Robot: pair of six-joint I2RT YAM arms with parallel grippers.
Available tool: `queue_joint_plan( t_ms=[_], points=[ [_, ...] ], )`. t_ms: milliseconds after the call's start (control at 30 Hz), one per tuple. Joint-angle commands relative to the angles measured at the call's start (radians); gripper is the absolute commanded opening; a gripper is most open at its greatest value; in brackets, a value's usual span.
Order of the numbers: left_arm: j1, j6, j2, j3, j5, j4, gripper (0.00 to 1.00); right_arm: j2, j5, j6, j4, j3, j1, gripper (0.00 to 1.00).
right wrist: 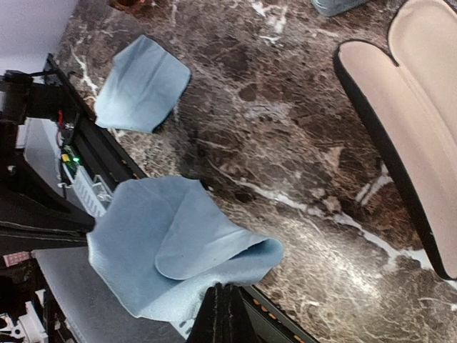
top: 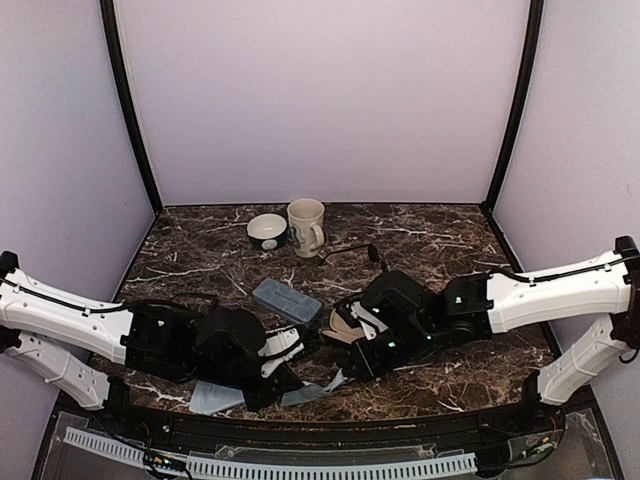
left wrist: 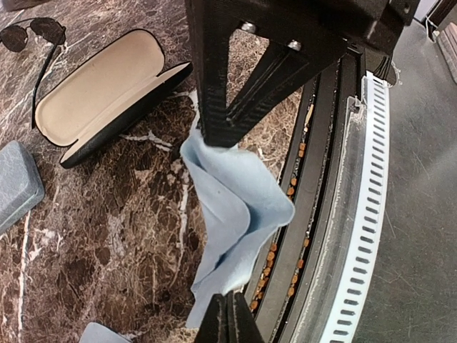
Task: Organize the sunglasses
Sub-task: Fold the glasses cleaning cloth at the center of the board.
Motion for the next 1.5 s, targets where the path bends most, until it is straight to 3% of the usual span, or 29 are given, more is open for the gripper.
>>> queue_joint_plan(
  t_ms=[0, 200, 467, 667, 867, 1067, 1467],
  points=[
    [-0.004, 0.039, 0.005, 0.001, -0.031, 0.009, 0.0, -0.054, -0.119, 0.036, 0.186, -0.062, -0.046, 0.0],
    [0.004, 0.031, 0.007, -0.018, -0.153, 0.03, 0.0, -0.086, -0.204, 0.061, 0.274, -0.107, -0.114, 0.0],
    [0.071, -0.055, -0.044, -0.029, -0.218, 0.078, 0.0, -0.063, -0.107, 0.097, 0.242, -0.093, -0.152, 0.0],
    [0.09, 0.007, -0.132, -0.077, -0.129, 0.16, 0.0, -0.067, -0.04, 0.125, 0.222, -0.085, -0.184, 0.0],
    [0.089, 0.079, -0.075, -0.056, 0.002, 0.127, 0.0, -0.071, -0.092, 0.142, 0.295, -0.093, -0.2, 0.0],
    [0.089, 0.082, -0.024, -0.027, -0.021, 0.132, 0.0, -0.035, -0.227, 0.102, 0.345, -0.085, -0.195, 0.0],
    [0.083, 0.0, -0.047, -0.011, -0.017, 0.078, 0.0, -0.091, -0.179, 0.085, 0.246, -0.101, -0.152, 0.0]
  ],
)
